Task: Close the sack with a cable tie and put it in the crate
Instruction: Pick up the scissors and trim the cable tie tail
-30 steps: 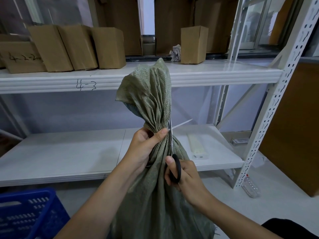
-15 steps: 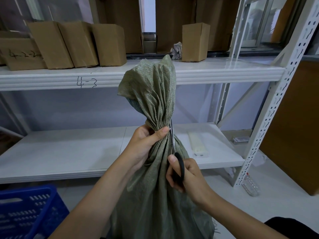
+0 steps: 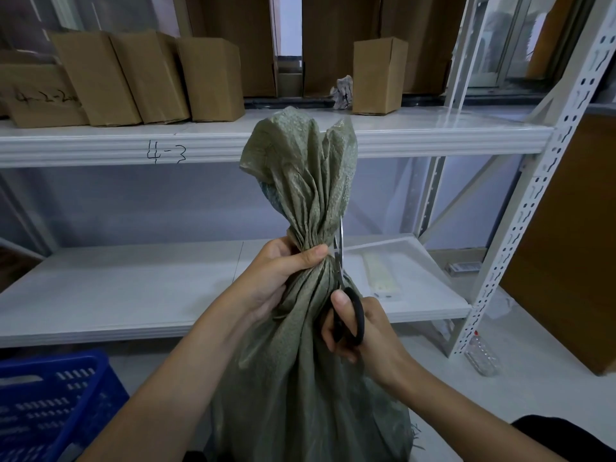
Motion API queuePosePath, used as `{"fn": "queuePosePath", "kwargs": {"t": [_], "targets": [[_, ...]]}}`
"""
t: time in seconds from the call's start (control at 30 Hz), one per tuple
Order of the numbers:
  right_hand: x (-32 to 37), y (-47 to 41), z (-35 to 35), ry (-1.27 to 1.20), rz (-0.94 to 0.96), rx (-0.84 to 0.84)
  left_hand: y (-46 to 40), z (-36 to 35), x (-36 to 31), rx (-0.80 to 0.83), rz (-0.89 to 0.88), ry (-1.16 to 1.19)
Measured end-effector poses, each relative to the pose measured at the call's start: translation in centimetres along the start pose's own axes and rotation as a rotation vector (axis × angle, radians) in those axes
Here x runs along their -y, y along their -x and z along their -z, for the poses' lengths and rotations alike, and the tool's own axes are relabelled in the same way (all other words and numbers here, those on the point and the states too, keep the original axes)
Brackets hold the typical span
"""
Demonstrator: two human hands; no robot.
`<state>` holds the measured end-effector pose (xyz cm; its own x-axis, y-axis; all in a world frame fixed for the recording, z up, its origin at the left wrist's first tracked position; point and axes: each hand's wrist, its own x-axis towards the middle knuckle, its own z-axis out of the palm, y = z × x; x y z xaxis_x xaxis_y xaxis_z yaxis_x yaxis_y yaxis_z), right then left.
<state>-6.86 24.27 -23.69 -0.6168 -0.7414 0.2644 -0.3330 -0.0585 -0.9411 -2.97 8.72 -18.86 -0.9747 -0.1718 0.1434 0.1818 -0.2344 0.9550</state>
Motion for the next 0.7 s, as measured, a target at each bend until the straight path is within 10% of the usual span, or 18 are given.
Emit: {"fn": "queuePosePath", "kwargs": {"t": [0.7], "targets": [[0.8, 0.3, 0.2, 0.05, 0.016, 0.06, -0.5, -1.4, 1.2, -0.32, 0.102, -0.073]]}}
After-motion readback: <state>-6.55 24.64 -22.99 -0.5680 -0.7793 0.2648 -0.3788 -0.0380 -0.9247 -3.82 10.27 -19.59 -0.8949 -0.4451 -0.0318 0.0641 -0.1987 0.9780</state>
